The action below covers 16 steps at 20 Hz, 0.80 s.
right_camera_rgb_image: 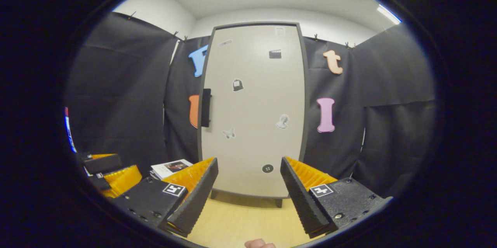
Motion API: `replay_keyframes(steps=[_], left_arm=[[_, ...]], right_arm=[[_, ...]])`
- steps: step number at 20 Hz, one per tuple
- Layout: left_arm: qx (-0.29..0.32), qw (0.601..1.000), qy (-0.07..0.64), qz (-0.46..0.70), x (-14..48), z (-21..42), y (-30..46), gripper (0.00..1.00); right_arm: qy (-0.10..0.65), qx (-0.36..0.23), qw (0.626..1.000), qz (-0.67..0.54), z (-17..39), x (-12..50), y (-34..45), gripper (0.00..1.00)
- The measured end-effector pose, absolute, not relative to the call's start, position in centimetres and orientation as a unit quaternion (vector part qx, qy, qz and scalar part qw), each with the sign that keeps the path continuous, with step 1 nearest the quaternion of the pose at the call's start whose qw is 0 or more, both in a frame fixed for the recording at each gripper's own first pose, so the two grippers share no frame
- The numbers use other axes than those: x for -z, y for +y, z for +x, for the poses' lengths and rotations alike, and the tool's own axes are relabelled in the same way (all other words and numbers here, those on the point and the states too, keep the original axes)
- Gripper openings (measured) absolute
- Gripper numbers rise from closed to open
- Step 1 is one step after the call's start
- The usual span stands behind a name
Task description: Open the cabinet door with the right hand, grasp the bottle in the cabinet with the left hand and place it on the coaster, then close the cabinet door with the right hand.
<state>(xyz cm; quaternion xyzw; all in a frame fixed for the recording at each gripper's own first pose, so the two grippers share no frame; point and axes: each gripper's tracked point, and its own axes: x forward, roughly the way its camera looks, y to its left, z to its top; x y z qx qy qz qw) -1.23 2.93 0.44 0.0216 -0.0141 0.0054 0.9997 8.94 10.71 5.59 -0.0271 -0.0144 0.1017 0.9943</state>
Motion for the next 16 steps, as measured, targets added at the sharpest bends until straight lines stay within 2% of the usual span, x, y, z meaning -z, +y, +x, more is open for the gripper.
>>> replay_keyframes(steps=[7,16], left_arm=[[-0.014,0.999,-0.013,0.027,-0.4,-3.0,4.1,0.95],[-0.015,1.0,-0.01,0.025,-0.4,-4.1,5.2,0.95]], right_arm=[[-0.023,-0.146,0.989,-0.016,16.2,-9.4,19.7,1.0],[-0.027,-0.126,0.991,-0.023,25.1,-11.4,26.0,1.0]])
